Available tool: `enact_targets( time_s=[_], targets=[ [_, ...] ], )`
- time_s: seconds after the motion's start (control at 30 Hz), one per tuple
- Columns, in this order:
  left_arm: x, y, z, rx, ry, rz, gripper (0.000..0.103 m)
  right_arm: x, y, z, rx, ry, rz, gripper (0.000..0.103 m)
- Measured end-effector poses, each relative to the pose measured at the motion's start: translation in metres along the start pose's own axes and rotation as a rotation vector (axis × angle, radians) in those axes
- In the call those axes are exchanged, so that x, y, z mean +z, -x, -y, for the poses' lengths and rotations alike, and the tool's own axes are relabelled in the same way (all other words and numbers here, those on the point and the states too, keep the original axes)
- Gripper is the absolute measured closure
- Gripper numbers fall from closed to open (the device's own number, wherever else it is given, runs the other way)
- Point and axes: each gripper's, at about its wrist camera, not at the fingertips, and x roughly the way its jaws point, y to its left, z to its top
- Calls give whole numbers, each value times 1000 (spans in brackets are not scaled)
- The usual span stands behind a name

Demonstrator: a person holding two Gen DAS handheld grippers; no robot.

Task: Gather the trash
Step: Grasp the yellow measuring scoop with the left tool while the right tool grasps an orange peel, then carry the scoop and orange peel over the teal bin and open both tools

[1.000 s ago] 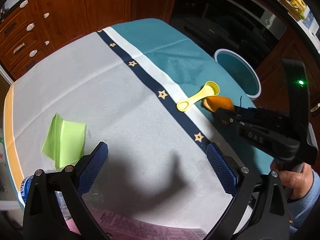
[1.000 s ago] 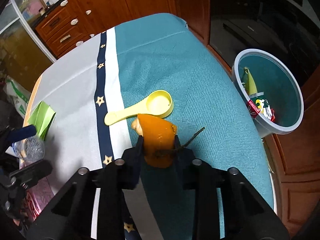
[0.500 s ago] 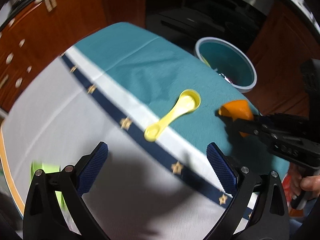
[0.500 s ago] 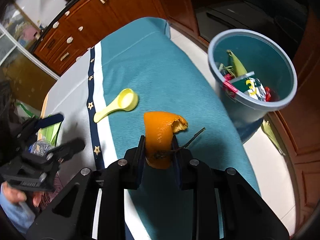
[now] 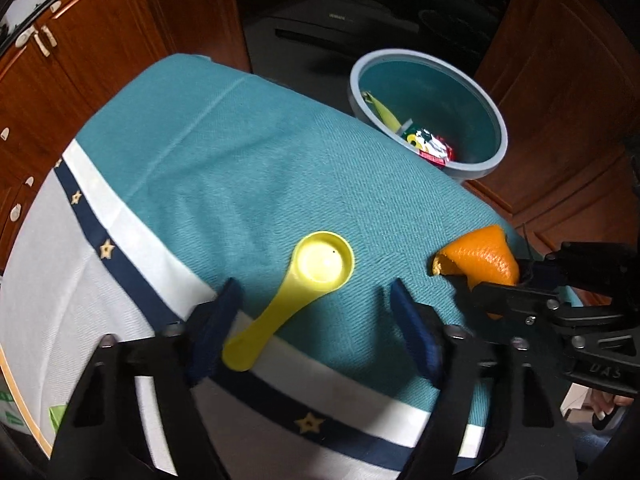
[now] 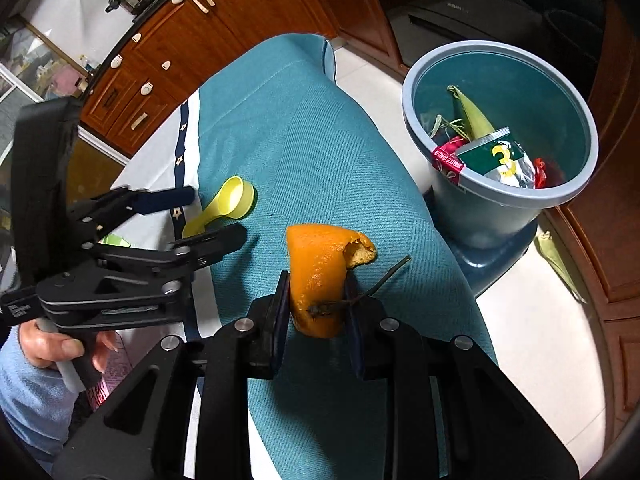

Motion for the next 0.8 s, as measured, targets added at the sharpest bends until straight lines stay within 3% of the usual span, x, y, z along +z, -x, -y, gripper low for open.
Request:
enact_targets(
  time_s=[0.07, 0.1, 0.13, 0.47, 0.63, 0.8],
  targets=[
    [-1, -3, 3, 8, 0, -5, 55, 0, 1, 3, 5, -1, 4, 79],
    [-1, -2, 5, 6, -1, 4, 67, 0, 2, 5, 10, -5, 7, 79],
    [-2, 0, 8, 6, -2, 5, 72, 0, 2, 7, 13, -8, 8, 79],
    [-13, 23, 17, 23, 57, 14, 72, -5, 14, 17, 57, -12, 33, 80],
    [5, 33, 35, 11, 34, 28, 72, -3, 32, 29, 73, -31, 77, 80],
    [37, 37, 64, -20, 4, 60, 72, 10, 60, 58, 33, -70, 148, 80]
  ],
)
